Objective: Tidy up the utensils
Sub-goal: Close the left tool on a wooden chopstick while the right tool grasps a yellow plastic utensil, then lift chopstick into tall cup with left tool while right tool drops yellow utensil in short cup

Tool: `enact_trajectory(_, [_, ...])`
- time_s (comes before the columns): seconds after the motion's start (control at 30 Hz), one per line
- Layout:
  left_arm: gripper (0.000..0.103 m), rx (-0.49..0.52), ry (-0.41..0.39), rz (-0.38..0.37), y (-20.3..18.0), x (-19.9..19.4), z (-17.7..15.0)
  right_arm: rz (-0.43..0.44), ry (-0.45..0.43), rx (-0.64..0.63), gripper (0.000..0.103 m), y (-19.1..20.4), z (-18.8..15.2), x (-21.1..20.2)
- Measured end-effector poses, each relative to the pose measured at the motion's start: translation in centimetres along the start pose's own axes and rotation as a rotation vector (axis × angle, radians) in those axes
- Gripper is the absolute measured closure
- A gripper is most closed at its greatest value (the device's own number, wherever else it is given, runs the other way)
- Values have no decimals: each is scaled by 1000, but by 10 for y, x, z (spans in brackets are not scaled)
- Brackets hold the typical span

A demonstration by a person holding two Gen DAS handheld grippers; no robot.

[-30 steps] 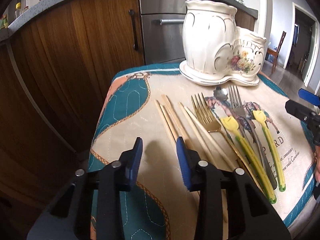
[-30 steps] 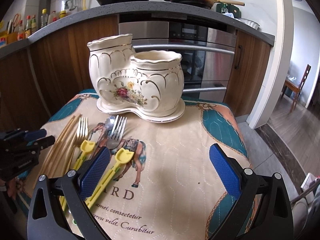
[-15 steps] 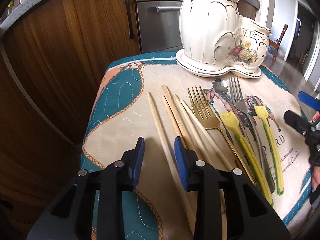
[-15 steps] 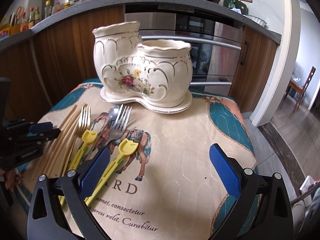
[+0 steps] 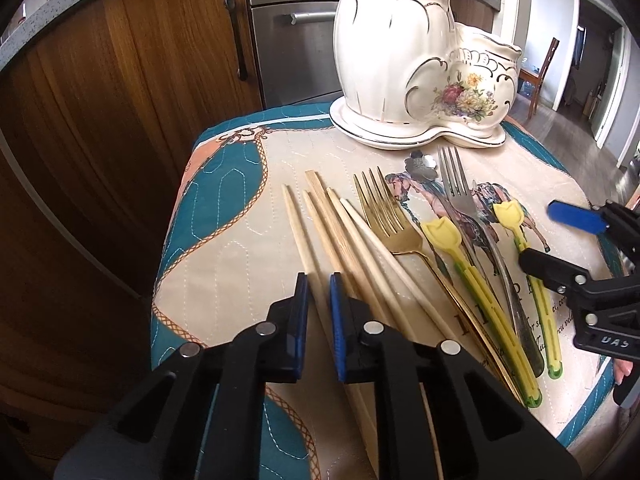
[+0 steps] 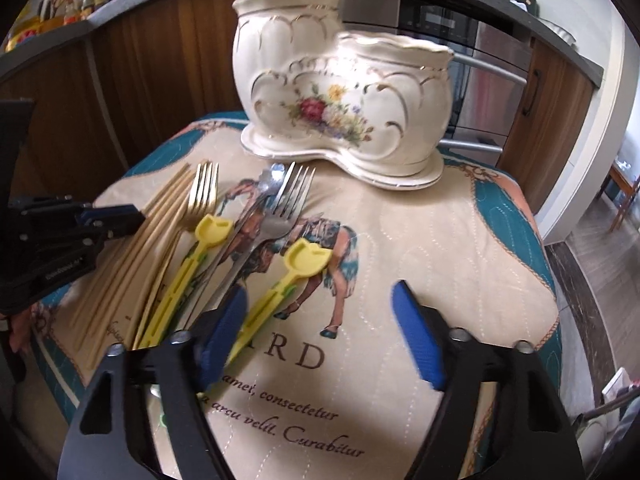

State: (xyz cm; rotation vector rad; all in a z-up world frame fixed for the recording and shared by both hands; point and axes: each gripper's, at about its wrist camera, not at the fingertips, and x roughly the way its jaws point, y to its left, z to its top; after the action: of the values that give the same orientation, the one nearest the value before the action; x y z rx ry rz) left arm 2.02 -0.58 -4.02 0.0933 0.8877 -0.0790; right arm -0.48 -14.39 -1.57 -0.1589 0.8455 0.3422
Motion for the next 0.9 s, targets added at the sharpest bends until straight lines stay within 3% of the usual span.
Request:
enact_trajectory(0.23, [92, -1, -10, -2, 0, 1, 0, 57, 26, -2, 56, 2, 4, 9])
enact_trajectory(0.3, [92, 0, -10, -5, 1, 1, 0, 69, 20, 3, 75, -1, 4, 9])
enact_trajectory(0.47, [96, -17, 6, -37, 9, 5, 5, 104, 13, 35, 92, -12, 3, 8])
enact_trajectory(0.73, [97, -36, -5, -24, 12, 4, 8, 116, -56, 42, 92, -17, 3, -11])
enact_trajectory(0.9, [97, -43, -99, -16, 13, -24, 9, 159, -164, 98, 92, -29, 7, -34])
